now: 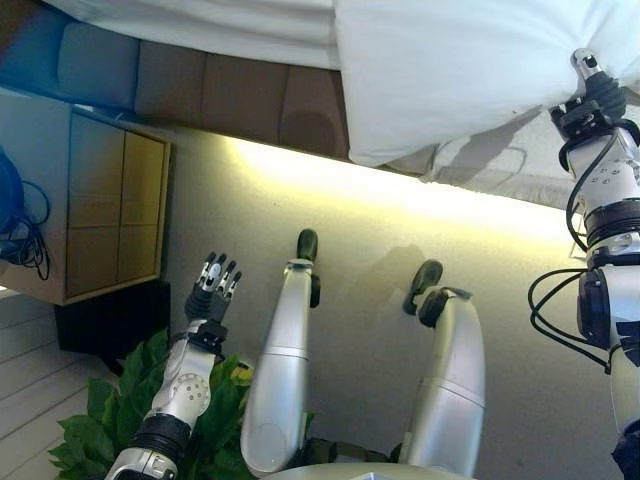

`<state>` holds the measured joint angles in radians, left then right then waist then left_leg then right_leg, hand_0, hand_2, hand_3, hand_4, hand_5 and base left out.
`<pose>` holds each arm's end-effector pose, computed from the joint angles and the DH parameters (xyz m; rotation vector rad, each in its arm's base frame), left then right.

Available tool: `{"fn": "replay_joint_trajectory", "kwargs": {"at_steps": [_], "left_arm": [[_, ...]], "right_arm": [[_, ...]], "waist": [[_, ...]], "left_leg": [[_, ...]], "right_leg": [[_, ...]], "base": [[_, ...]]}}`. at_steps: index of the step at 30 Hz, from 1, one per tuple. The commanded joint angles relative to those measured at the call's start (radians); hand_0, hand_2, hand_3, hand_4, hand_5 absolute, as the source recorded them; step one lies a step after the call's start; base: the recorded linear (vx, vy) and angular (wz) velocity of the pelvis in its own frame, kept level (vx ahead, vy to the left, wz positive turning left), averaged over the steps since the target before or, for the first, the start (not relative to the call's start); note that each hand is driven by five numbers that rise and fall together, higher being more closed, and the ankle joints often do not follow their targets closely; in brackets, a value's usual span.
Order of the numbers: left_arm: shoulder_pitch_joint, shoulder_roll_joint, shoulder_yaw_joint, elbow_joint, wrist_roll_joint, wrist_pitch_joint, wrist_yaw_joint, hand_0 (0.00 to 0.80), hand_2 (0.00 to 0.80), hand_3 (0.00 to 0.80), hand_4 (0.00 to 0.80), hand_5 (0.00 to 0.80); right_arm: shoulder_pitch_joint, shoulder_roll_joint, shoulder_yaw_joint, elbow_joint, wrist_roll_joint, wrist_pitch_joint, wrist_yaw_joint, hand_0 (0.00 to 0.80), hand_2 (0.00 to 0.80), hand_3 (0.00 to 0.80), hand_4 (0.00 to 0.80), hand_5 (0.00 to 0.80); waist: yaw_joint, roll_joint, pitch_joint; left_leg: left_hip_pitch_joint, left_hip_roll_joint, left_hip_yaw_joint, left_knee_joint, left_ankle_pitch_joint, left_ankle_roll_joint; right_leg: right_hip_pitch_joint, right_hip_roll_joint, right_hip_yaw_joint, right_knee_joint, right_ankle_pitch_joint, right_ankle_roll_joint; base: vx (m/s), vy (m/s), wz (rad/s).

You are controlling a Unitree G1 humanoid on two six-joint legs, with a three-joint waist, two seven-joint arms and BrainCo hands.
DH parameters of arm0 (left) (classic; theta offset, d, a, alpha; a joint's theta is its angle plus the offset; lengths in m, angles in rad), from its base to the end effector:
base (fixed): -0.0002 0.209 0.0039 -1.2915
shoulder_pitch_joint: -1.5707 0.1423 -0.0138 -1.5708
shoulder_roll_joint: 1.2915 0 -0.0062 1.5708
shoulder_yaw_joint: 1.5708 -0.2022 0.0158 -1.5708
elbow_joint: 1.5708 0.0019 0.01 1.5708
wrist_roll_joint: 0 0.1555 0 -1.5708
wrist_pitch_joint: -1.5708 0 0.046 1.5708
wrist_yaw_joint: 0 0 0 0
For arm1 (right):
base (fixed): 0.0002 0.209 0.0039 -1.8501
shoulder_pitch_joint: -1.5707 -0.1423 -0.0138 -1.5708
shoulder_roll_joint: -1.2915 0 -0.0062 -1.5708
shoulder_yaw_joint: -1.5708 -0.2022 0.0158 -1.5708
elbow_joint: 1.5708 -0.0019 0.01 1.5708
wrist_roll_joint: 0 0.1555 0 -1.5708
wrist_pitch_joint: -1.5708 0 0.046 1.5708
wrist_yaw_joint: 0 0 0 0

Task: Make the bed neatly

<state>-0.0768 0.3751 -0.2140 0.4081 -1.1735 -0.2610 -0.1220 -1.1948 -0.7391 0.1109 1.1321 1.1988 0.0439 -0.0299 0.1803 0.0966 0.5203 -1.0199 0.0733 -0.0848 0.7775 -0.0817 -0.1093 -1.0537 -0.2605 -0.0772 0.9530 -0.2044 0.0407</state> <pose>0.2219 0.2196 -0.0249 -0.7222 0.0931 0.0666 0.3762 -0.3129 0.2477 0.6353 -0.2338 -0.2735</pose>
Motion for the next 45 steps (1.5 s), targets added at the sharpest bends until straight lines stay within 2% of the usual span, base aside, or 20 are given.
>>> {"fn": "replay_joint_trajectory", "kwargs": {"at_steps": [1,6,13,21,25,27,29,31,36,39,45], "left_arm": [[0.027,0.013,-0.009,-0.044,-0.028,-0.013,-0.007,0.000,0.000,0.000,0.000,0.000],[0.019,0.015,-0.026,-0.016,-0.022,-0.012,0.004,0.000,0.000,0.000,0.000,0.000],[-0.002,0.001,-0.031,0.034,0.005,0.000,-0.011,0.000,0.000,0.000,0.000,0.000],[-0.101,0.009,-0.101,0.148,0.167,0.097,0.039,0.000,0.000,0.000,0.000,0.000],[-0.186,-0.010,-0.147,0.224,0.149,0.176,0.046,0.000,0.000,0.000,0.000,0.000],[-0.236,-0.030,-0.173,0.255,0.084,0.240,0.016,0.000,0.000,0.000,0.000,0.000],[-0.287,-0.060,-0.194,0.281,0.010,0.261,0.001,0.000,0.000,0.000,0.000,0.000],[-0.344,-0.095,-0.200,0.299,-0.119,0.315,-0.032,0.000,0.000,0.000,0.000,0.000],[-0.484,-0.165,-0.229,0.336,-0.310,0.366,-0.053,0.000,0.000,0.000,0.000,0.000],[-0.536,-0.205,-0.230,0.355,-0.403,0.392,-0.048,0.000,0.000,0.000,0.000,0.000],[-0.605,-0.288,-0.225,0.377,-0.577,0.506,-0.093,0.000,0.000,0.000,0.000,0.000]], "right_arm": [[-0.020,-0.056,0.008,-0.112,0.028,-0.026,0.064,0.800,0.800,0.800,0.800,0.800],[0.000,-0.043,0.014,-0.111,0.025,0.029,0.127,0.800,0.800,0.800,0.800,0.800],[0.037,-0.008,0.007,-0.101,0.039,0.048,0.200,0.800,0.800,0.800,0.800,0.800],[0.048,0.058,0.026,-0.105,0.025,0.106,0.250,0.800,0.800,0.800,0.800,0.800],[0.018,0.117,0.077,-0.135,0.022,0.113,0.243,0.800,0.800,0.800,0.800,0.800],[0.008,0.155,0.109,-0.171,0.046,0.112,0.227,0.800,0.800,0.800,0.800,0.800],[0.001,0.202,0.141,-0.213,0.063,0.089,0.194,0.800,0.800,0.800,0.800,0.800],[0.000,0.249,0.168,-0.271,0.069,0.078,0.163,0.800,0.800,0.800,0.800,0.800],[0.001,0.336,0.215,-0.358,0.109,0.032,0.108,0.800,0.800,0.800,0.800,0.800],[-0.001,0.374,0.222,-0.382,0.122,0.012,0.097,0.800,0.800,0.800,0.800,0.800],[-0.016,0.431,0.236,-0.438,0.130,-0.022,0.078,0.800,0.800,0.800,0.800,0.800]], "waist": [[-0.009,0.038,0.000],[-0.014,0.029,0.000],[-0.022,0.013,-0.001],[-0.038,-0.011,-0.035],[-0.057,-0.021,-0.047],[-0.069,-0.031,-0.047],[-0.079,-0.045,-0.045],[-0.091,-0.063,-0.039],[-0.118,-0.116,-0.028],[-0.128,-0.142,-0.023],[-0.140,-0.195,-0.011]], "left_leg": [[0.039,0.020,0.004,-0.057,0.020,0.050],[0.089,0.027,0.011,-0.077,0.018,0.049],[0.198,0.046,0.038,-0.092,0.005,0.050],[0.293,0.060,0.070,-0.076,-0.020,0.054],[0.306,0.065,0.077,-0.068,-0.023,0.057],[0.307,0.072,0.080,-0.062,-0.024,0.058],[0.307,0.079,0.084,-0.066,-0.023,0.058],[0.301,0.089,0.085,-0.066,-0.022,0.058],[0.281,0.110,0.081,-0.062,-0.028,0.059],[0.271,0.118,0.078,-0.062,-0.032,0.057],[0.250,0.128,0.068,-0.064,-0.040,0.053]], "right_leg": [[0.043,0.004,-0.005,-0.116,0.114,0.003],[0.095,0.006,-0.009,-0.160,0.125,0.008],[0.209,0.001,-0.018,-0.211,0.127,0.017],[0.318,-0.012,-0.020,-0.231,0.126,0.030],[0.332,-0.002,-0.007,-0.237,0.131,0.031],[0.331,0.004,-0.001,-0.233,0.133,0.030],[0.329,0.014,0.003,-0.238,0.137,0.030],[0.326,0.023,0.006,-0.240,0.140,0.031],[0.319,0.054,0.004,-0.256,0.150,0.028],[0.319,0.071,0.002,-0.273,0.157,0.028],[0.319,0.103,-0.009,-0.316,0.174,0.029]], "base": [[-0.044,0.040,-0.02],[-0.057,0.037,-0.02],[-0.045,0.065,-0.05],[0.027,0.068,-0.02],[0.039,0.079,-0.05],[0.028,0.053,-0.06],[0.015,0.012,-0.08],[0.001,-0.034,-0.17],[0.015,-0.113,-0.15],[0.014,-0.124,-0.15],[0.006,-0.147,-0.10]]}}
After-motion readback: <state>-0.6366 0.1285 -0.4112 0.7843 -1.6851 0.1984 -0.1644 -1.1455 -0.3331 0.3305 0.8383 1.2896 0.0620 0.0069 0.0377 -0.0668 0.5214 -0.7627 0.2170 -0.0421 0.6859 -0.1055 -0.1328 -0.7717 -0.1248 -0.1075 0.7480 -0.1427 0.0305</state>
